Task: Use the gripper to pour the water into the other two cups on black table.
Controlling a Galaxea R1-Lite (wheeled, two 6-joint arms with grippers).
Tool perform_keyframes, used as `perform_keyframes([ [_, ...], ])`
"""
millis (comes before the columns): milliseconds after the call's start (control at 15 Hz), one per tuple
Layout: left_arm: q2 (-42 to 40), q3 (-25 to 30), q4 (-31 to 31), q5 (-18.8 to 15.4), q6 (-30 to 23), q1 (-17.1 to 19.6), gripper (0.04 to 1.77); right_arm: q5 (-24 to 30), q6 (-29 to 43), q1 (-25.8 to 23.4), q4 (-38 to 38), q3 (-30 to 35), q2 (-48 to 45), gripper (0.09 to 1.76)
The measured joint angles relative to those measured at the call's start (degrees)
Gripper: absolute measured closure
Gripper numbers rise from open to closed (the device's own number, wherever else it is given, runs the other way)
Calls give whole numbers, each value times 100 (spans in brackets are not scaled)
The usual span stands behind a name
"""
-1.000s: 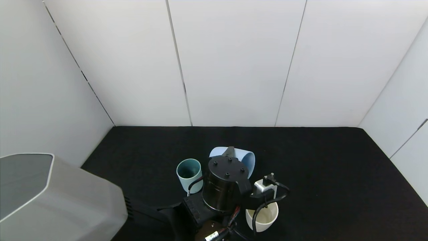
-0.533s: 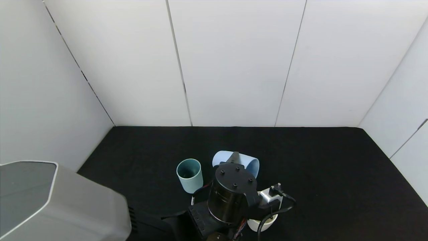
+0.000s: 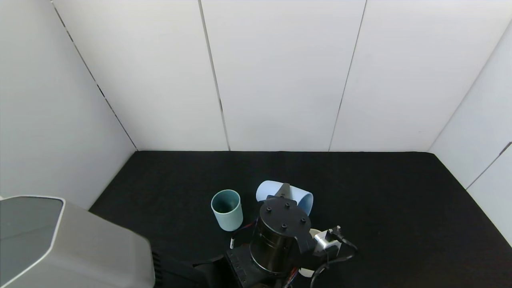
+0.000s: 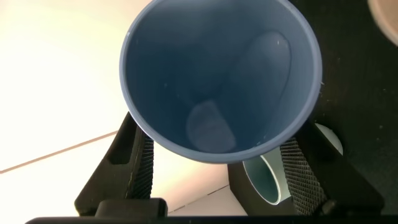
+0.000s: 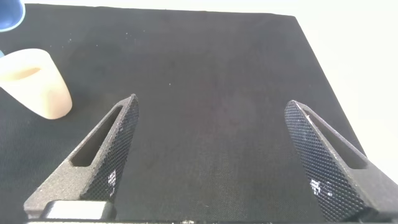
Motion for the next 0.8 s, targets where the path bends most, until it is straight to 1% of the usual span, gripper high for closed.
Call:
perform_keyframes([
  [67,0,20,0,28,6,-27,62,0,0,0,0,0,0,14],
  [267,-2,63,-4,273,172,-91,62,-2,-2,0,-2,0,0,14],
  [467,-9,67,-9,306,362,-112,62,-2,-2,0,0,0,0,14],
  [600,-11,67,-9,390,480,-155,62,0,-2,0,0,0,0,14],
  [800,-13,61,-148,422,819,-187,62,-2,-2,0,0,0,0,14],
])
